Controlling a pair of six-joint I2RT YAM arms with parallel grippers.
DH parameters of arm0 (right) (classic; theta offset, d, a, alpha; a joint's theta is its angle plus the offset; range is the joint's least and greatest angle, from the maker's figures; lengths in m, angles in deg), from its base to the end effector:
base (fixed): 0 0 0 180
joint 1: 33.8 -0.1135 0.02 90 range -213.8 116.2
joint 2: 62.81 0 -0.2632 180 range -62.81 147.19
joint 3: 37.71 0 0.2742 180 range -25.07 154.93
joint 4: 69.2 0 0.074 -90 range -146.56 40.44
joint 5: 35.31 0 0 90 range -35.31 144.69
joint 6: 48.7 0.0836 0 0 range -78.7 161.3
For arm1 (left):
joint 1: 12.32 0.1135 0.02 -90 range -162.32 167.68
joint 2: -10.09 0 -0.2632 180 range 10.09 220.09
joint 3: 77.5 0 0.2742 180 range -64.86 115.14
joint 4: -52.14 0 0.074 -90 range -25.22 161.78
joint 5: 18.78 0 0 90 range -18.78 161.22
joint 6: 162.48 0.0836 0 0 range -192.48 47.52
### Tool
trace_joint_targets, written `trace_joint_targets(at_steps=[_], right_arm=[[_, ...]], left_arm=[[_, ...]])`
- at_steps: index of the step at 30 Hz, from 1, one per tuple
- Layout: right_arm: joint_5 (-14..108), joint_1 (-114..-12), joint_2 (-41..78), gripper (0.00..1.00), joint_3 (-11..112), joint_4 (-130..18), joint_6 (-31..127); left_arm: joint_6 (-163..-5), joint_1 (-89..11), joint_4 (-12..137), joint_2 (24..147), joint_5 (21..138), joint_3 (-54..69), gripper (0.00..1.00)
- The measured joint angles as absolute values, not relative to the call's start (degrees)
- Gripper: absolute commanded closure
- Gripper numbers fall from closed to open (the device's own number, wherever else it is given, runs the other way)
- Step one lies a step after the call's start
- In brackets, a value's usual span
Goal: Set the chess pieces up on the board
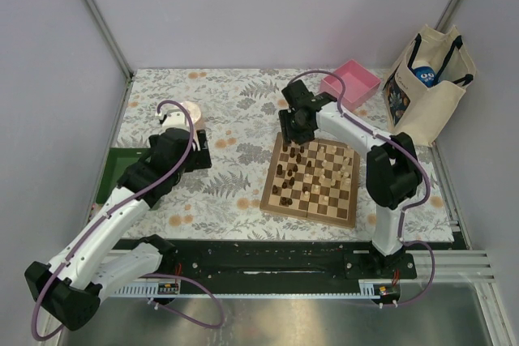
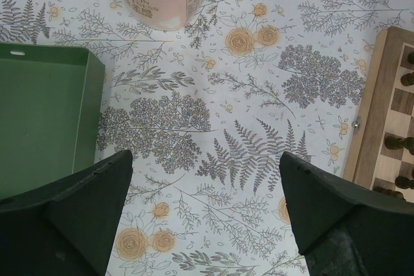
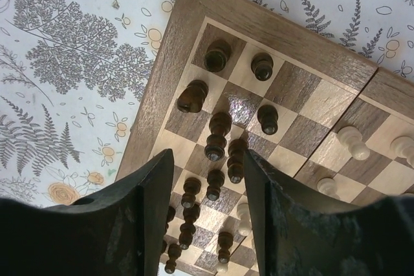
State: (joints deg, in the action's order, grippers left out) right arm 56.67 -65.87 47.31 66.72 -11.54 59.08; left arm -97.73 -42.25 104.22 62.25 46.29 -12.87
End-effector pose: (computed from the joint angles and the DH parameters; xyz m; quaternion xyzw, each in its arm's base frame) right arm 0.3863 0.2386 0.1926 -0.1171 0.9659 0.0819 0.2161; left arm 0.2270 -0.0900 0.2851 -0.0557 0.8865 -0.0194 0.4589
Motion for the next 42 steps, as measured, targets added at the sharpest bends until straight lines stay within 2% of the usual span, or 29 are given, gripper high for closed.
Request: trace_joint_targets(at_steps=[10, 13, 20, 21, 30, 31, 34, 35, 38, 39, 42], right_arm=[[57.24, -66.11, 51.05, 0.49, 67.29, -11.00, 59.15], [57.24, -66.11, 51.49, 0.55, 67.29, -10.80, 59.13], [57.22, -66.11, 51.60, 0.57, 67.29, -10.80, 59.04], [57.24, -66.11, 51.60, 0.61, 67.29, -10.80, 59.04], [57.22, -66.11, 51.60, 0.62, 67.29, -10.78, 59.00], [57.22, -66.11, 51.60, 0.67, 67.29, -10.78, 59.00], [57.24, -66.11, 51.60, 0.68, 67.29, -10.75, 58.93], [57.24, -66.11, 51.60, 0.73, 67.29, -10.75, 58.93], [57.24, -66.11, 51.60, 0.75, 67.29, -10.75, 58.89], [57.24, -66.11, 51.60, 0.80, 67.29, -10.78, 58.89], [57.24, -66.11, 51.60, 0.80, 67.31, -10.78, 58.91]], left_arm=[[-97.73, -42.25, 104.33, 61.75, 46.27, -12.87, 0.01], [-97.73, -42.25, 104.33, 61.34, 46.18, -12.87, 0.01], [-97.73, -42.25, 104.35, 61.20, 46.05, -12.87, 0.01], [-97.73, -42.25, 104.35, 61.20, 46.05, -12.87, 0.01], [-97.71, -42.25, 105.01, 61.16, 45.42, -12.87, 0.01], [-97.71, -42.25, 105.10, 61.14, 45.39, -12.87, 0.01], [-97.71, -42.25, 105.21, 61.14, 45.28, -12.87, 0.01], [-97.71, -42.25, 105.21, 61.14, 45.26, -12.87, 0.01], [-97.71, -42.25, 105.21, 61.14, 45.26, -12.87, 0.01], [-97.73, -42.25, 105.23, 61.14, 45.24, -12.87, 0.01], [-97.71, -42.25, 105.23, 61.07, 45.26, -12.87, 0.01]])
